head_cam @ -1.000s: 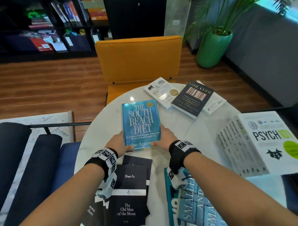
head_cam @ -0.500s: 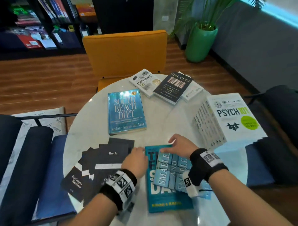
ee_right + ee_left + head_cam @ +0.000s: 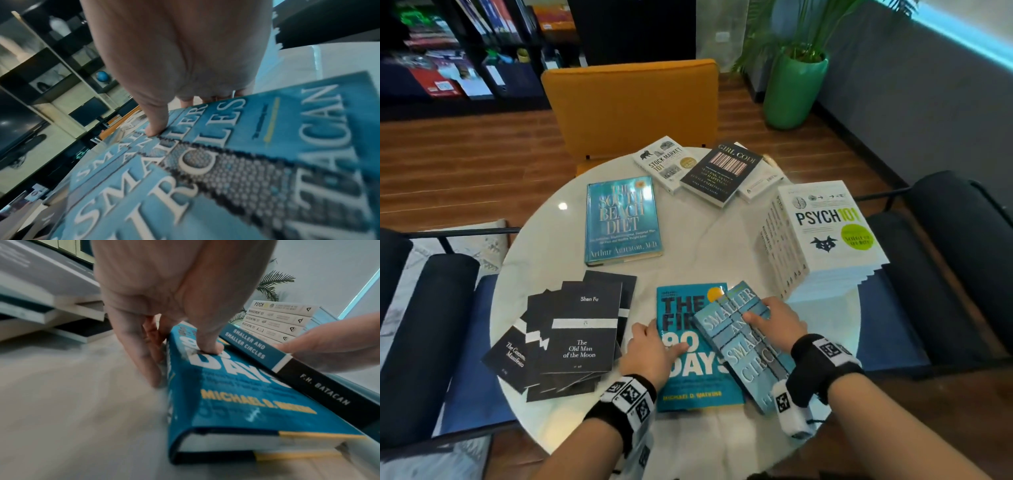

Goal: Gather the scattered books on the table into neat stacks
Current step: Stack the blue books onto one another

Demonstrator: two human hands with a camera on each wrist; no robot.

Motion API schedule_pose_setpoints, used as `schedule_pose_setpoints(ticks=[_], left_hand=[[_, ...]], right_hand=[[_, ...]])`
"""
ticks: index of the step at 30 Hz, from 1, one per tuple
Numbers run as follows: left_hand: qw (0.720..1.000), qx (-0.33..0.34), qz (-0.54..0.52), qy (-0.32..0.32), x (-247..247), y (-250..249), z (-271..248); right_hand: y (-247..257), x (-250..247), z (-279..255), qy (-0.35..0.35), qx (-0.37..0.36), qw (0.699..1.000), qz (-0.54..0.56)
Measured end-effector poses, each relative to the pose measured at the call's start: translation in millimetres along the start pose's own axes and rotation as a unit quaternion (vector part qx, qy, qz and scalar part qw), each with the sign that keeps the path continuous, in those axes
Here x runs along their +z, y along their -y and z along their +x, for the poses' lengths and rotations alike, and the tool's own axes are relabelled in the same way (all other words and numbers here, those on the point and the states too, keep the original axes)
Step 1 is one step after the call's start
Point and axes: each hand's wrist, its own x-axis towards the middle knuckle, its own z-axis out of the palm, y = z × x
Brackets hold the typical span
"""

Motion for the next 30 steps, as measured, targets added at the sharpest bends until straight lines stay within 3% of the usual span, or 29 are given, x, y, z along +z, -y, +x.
schedule_pose_setpoints(ticks=[6, 9, 14, 17, 20, 23, 30], left_hand=[[0.996, -0.066, -0.041, -0.046, 13.5, -8.0, -2.9], [0.995, -0.080, -0.025, -0.062, 20.3, -13.6, -7.6], [0.994, -0.090, 0.024, -0.054, 23.2, -17.4, -22.1], [0.992, -0.116, 0.009, -0.056, 26.2, -20.0, -20.5], [0.988, -0.139, -0.008, -0.067, 27.2, -23.9, -16.3], [0.984, -0.165, -0.016, -0.059, 24.2, -25.6, -12.8], [0.981, -0.180, -0.056, -0.035, 20.5, -20.3, -12.4]], right_hand=[[-40.4, 6.3, -9.0, -0.032, 0.077, 0.996, 0.035], [-51.9, 4.0, -16.3, -0.060, 0.081, 0.995, 0.029], [-40.2, 2.1, -31.6, -0.107, 0.038, 0.993, -0.017], [-13.4, 5.1, -46.1, -0.186, -0.065, 0.978, -0.064], [10.2, 22.3, -60.2, -0.135, -0.181, 0.966, -0.124], [17.6, 38.1, -62.9, -0.067, -0.168, 0.970, -0.162], [20.6, 36.3, -54.2, -0.046, -0.164, 0.972, -0.161]])
